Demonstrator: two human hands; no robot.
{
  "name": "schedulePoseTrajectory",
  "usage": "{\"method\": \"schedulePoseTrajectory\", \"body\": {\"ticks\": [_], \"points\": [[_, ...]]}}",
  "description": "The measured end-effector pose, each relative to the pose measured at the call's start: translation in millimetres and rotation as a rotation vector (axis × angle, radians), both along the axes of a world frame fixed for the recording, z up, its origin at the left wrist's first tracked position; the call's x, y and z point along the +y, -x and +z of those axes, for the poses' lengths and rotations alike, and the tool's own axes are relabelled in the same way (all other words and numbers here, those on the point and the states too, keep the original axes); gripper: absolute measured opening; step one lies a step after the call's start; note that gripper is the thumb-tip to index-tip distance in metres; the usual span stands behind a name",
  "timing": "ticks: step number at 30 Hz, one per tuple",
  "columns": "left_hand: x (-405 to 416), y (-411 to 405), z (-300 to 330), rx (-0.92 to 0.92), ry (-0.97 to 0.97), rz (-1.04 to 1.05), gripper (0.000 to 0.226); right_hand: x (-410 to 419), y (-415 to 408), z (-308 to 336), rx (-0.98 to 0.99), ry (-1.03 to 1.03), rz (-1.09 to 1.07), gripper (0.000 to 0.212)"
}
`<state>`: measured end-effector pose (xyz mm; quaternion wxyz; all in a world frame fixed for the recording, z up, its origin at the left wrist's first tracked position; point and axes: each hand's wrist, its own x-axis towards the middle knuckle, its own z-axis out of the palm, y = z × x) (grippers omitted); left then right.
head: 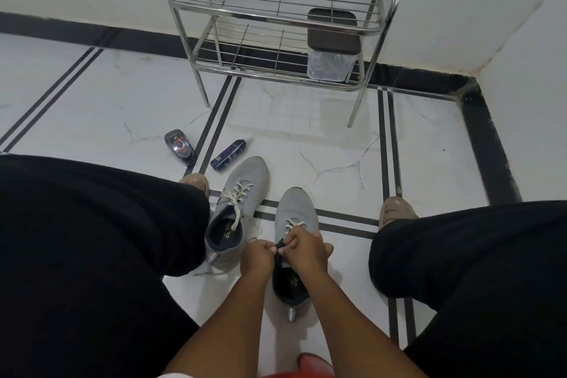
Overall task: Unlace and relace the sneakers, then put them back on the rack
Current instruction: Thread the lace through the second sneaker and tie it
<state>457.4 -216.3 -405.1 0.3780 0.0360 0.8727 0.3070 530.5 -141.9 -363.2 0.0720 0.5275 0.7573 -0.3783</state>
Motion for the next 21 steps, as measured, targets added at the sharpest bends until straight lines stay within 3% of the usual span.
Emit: {"method": "schedulePoseTrajectory", "body": {"ticks": [5,9,13,15,18,21], "points": [[-1,0,2,-0.098,-0.078,0.087,0.017,-1,4,-8,-0.034,-0.017,0.027,0.012],[-2,3,-15,-0.112,-0.084,0.006,0.021,1,0,-9,-0.033,-0.03,0.093,0.008],[2,-1,-8,-0.083,-0.063,-0.027,0.017,-1,-12,-5,-0.073,-0.26,0.24,0.026],[4,-2,1,-0.052,-0.005,-0.053,0.013,0,-23,-11,-0.167,-0.374,0.19,0.04],[6,0,0,0.021,0.037,-0.011,0.014,6,-44,-16,-0.428,-0.124,-0.047,0.044],[7,-4,6,0.069,0.054,0.041,0.014,4,-54,-21,-0.476,0.2,-0.111,0.04]]}}
